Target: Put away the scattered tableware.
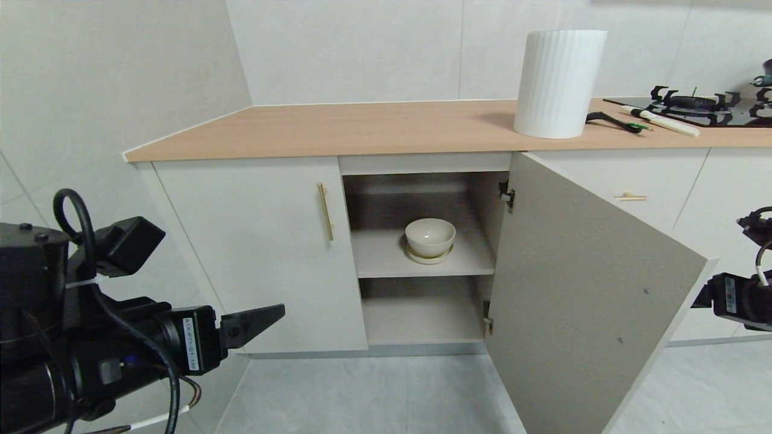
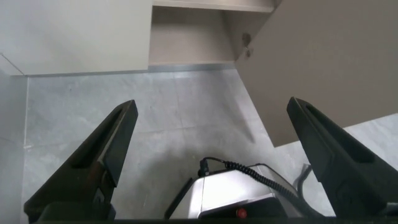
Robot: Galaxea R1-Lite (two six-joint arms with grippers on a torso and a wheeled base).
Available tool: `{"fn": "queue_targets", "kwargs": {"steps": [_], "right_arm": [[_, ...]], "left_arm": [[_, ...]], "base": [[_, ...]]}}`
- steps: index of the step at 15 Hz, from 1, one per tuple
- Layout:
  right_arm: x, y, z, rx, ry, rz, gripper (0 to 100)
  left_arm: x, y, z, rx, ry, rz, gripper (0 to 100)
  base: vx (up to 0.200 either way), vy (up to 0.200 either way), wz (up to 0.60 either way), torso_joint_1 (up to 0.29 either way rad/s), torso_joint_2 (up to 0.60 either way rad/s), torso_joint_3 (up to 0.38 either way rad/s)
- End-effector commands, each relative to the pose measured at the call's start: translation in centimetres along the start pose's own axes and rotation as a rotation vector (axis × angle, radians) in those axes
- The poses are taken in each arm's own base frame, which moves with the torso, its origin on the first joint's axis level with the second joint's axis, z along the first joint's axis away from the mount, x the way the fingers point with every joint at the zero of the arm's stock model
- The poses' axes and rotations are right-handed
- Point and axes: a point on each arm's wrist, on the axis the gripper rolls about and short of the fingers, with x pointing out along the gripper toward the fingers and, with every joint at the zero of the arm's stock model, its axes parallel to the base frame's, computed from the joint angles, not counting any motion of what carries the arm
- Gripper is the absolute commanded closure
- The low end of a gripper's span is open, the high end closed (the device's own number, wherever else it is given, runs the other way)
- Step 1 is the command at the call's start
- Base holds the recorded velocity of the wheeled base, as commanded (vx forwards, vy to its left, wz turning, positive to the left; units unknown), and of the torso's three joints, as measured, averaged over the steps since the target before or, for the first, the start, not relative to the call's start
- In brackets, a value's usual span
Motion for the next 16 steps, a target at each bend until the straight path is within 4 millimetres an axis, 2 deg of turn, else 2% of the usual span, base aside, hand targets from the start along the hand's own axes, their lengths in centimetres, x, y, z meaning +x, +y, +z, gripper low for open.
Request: {"fn": "queue_targets", "kwargs": {"steps": [1, 3, 6, 11, 16], "right_arm": [[1.6, 0.0, -0.4, -0.002, 0.059, 0.003, 0], [1.7, 0.5, -0.8, -0.015, 0.072, 0.031, 0], [1.7, 2.6, -1.8, -0.036, 0.095, 0.087, 0], [2.3, 4.7, -3.1, -0.088, 0.1, 0.147, 0], [4.8, 9.9, -4.6, -0.207, 0.116, 0.26, 0]], "left_arm": [[0.0, 0.0, 0.0, 0.0, -0.001, 0.0, 0], [-0.1, 0.0, 0.1, -0.001, -0.007, -0.002, 0], [-0.1, 0.0, 0.1, -0.001, -0.008, -0.004, 0], [-0.2, -0.1, 0.2, -0.002, -0.017, -0.006, 0], [-0.2, 0.0, 0.2, -0.004, -0.03, -0.01, 0]], "base": [[0.0, 0.0, 0.0, 0.0, 0.0, 0.0], [0.0, 0.0, 0.0, 0.0, 0.0, 0.0], [0.0, 0.0, 0.0, 0.0, 0.0, 0.0], [0.0, 0.0, 0.0, 0.0, 0.0, 0.0], [0.0, 0.0, 0.0, 0.0, 0.0, 0.0]]}}
